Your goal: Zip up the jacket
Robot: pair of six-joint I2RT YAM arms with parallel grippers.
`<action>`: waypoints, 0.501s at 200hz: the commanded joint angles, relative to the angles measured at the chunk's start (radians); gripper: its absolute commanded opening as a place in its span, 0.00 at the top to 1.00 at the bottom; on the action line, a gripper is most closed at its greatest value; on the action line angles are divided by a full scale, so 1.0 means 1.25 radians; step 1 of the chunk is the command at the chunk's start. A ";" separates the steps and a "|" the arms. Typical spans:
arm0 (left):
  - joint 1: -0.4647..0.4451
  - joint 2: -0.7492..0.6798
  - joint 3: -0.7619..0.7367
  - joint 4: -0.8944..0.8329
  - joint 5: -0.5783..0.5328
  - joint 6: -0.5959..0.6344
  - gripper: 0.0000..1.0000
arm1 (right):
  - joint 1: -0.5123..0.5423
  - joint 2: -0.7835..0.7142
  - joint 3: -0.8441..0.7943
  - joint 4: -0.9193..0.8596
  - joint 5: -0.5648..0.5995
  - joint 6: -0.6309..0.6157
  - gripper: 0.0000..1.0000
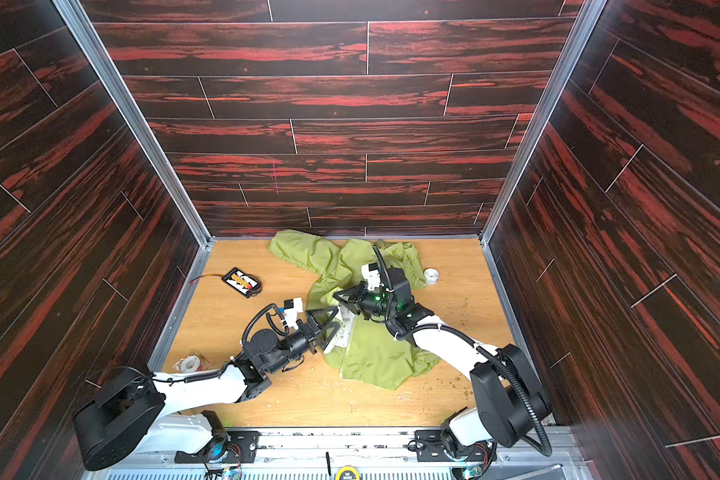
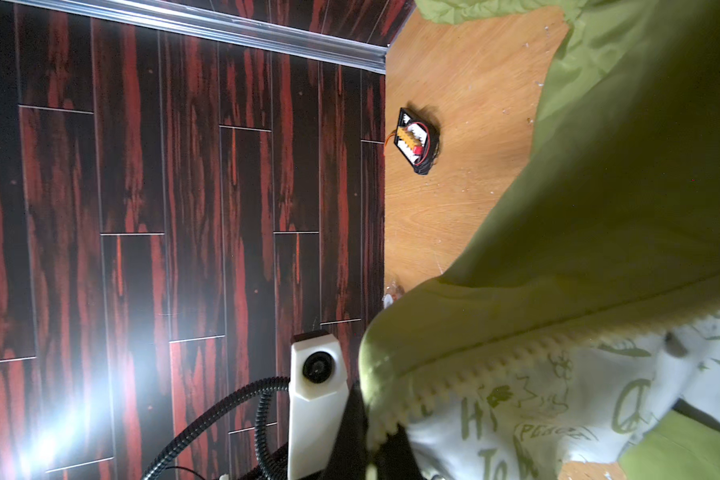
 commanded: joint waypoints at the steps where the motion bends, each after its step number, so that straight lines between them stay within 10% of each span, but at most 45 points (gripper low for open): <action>1: -0.008 0.027 0.034 0.096 -0.022 -0.021 0.00 | -0.001 0.010 -0.013 0.054 -0.006 0.039 1.00; 58: -0.042 -0.021 0.042 -0.031 0.025 0.105 0.38 | -0.007 0.003 0.007 0.042 -0.006 0.038 1.00; 100: -0.106 -0.064 0.032 -0.233 -0.026 0.189 0.46 | -0.016 0.012 0.056 0.008 -0.006 0.021 1.00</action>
